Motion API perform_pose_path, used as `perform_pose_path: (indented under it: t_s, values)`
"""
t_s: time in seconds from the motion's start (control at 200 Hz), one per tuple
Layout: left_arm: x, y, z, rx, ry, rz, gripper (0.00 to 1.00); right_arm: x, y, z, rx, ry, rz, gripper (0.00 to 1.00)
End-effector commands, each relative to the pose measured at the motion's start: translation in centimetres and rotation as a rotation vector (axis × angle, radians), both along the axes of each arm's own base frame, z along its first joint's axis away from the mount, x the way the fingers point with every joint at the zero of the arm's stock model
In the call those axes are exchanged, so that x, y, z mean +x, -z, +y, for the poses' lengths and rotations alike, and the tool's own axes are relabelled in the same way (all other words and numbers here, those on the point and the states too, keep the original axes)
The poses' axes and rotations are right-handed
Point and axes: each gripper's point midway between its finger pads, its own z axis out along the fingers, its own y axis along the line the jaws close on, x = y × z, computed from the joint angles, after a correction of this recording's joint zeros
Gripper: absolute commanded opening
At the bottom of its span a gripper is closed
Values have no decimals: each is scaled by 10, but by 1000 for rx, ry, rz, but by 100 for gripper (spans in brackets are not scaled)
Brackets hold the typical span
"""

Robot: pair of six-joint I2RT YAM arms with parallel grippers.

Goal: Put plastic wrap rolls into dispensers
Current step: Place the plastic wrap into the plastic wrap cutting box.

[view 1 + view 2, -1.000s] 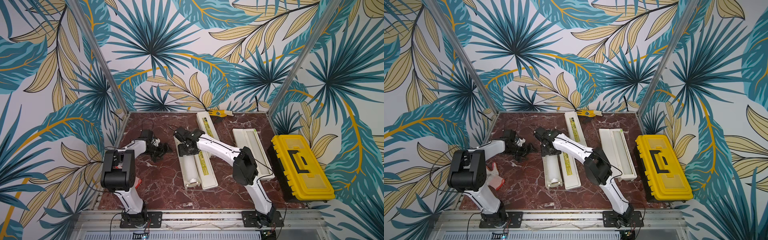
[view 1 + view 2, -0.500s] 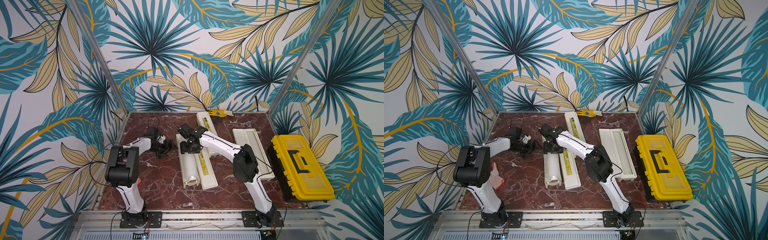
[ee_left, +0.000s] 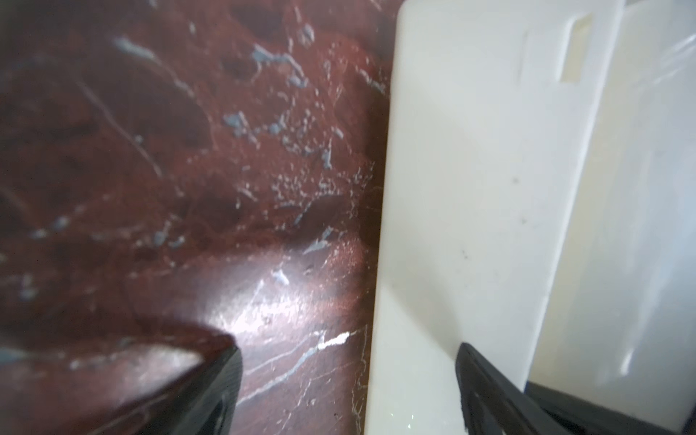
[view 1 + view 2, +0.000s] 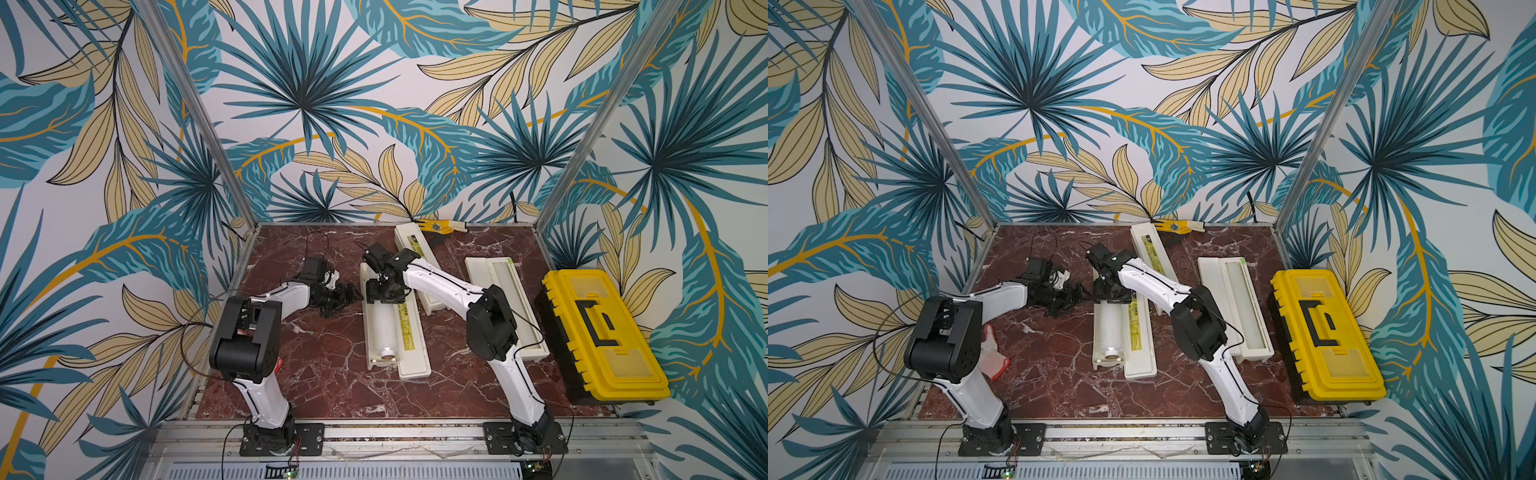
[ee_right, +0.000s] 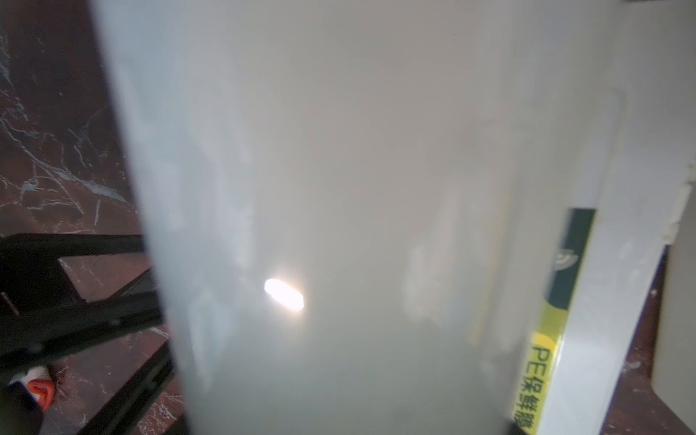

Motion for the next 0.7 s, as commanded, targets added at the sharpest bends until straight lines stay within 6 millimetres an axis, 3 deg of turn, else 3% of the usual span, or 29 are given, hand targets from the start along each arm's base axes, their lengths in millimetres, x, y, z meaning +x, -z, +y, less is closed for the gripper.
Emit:
perform_pose_path:
  t_s: [0.0,0.215,0.416,0.696]
  values:
    - [-35,34,7,66,-16,151,90,4,-50,21,121,-8,-86,37]
    - [-32,20,22,59,-54,122,90,-1,-62,20,121,13,-90,37]
    - [-32,19,35,46,-76,126,90,-2,-74,21,118,27,-102,38]
    - [-23,-1,42,17,-92,79,90,-7,-64,15,75,68,-76,38]
